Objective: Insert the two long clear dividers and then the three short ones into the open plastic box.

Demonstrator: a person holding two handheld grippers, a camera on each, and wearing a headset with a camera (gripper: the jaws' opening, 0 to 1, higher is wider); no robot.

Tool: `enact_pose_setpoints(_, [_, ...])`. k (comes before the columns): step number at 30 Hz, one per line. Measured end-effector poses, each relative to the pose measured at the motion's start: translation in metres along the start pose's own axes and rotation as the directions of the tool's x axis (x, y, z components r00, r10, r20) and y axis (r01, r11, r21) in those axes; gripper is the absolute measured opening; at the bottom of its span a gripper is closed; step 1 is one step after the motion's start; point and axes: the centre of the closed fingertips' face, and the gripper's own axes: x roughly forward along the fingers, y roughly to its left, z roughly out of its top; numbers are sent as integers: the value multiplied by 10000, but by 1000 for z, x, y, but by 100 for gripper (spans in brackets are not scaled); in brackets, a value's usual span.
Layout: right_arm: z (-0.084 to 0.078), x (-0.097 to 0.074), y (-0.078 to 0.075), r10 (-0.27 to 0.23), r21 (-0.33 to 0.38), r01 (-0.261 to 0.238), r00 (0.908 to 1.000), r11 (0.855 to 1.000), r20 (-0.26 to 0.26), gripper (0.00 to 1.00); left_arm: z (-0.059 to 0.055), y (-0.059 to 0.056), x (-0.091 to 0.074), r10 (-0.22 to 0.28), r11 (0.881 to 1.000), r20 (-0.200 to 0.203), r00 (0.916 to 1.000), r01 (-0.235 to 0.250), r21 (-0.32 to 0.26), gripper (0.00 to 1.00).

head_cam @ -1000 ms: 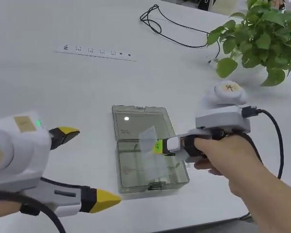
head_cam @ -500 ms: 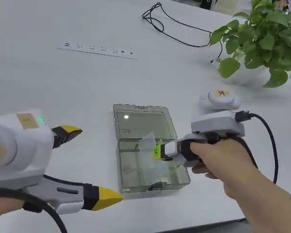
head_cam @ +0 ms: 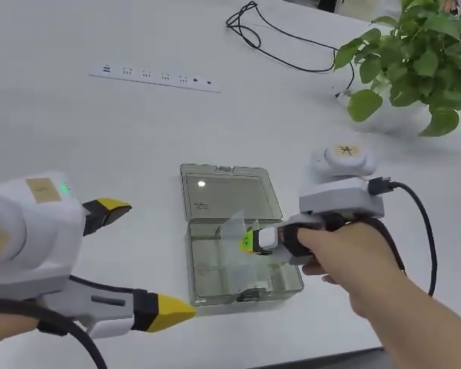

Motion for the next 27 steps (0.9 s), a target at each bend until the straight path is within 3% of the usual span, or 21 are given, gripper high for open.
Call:
enact_pose_setpoints(12, [2,3,3,-505,-1166,513,9987,9918,98,7,-2,1,0,13,10000,-35,10000,-13,-33,97])
enact_pose_setpoints(27, [-1,8,9,-607,-2044,609,9981,9770,72,7,-2,2,1,17,10000,-65,10000,-17,-21,97])
